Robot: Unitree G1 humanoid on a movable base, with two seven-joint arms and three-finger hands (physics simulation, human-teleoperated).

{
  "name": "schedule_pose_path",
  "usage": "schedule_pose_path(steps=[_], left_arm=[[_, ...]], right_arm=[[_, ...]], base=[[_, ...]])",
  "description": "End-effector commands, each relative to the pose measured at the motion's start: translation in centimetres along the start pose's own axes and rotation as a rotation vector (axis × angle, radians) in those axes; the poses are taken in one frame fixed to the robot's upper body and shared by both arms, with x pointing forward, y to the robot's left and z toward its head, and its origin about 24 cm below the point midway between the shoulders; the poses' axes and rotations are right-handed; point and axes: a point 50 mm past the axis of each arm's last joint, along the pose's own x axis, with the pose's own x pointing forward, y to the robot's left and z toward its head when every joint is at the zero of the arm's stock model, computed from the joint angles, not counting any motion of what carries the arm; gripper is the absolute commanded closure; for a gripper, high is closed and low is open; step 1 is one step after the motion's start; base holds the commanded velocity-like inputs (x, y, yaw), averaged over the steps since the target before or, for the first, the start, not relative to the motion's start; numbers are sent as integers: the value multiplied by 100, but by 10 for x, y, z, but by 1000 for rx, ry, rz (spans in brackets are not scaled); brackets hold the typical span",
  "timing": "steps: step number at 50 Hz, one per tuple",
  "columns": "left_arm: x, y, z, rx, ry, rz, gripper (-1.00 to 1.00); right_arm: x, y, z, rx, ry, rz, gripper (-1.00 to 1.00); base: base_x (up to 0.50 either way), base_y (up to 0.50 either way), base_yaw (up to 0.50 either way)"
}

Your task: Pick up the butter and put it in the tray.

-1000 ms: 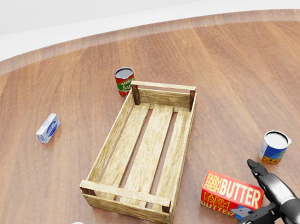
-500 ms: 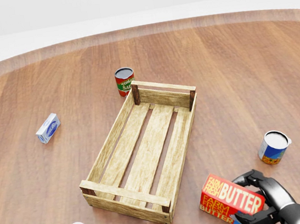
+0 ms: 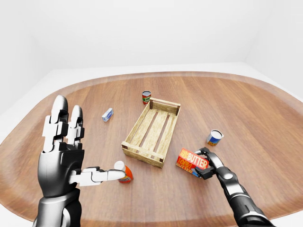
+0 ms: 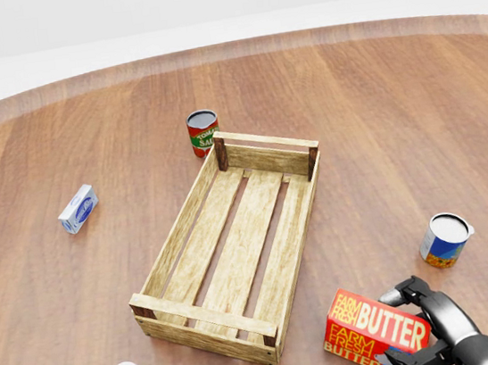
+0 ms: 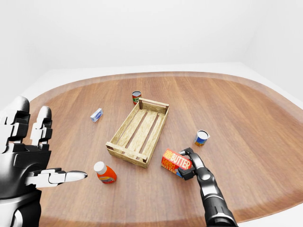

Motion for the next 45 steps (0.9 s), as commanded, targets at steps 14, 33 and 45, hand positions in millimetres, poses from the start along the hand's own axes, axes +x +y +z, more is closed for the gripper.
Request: schedule_pose_path(steps=[14,33,45], left_arm=[[-1,0,0,2,1,-2,-100],[-2,1,2,3,-5,-2,-100],[-1,2,4,4,-14,2,-100]], right_arm=[[-35,-13,59,-65,-265,-37,100],[-66,-6,104,-163,-482,-77,100],[-73,-13,153,-182,-652,-121,100]], base=[[0,0,0],[0,0,0],[0,0,0]])
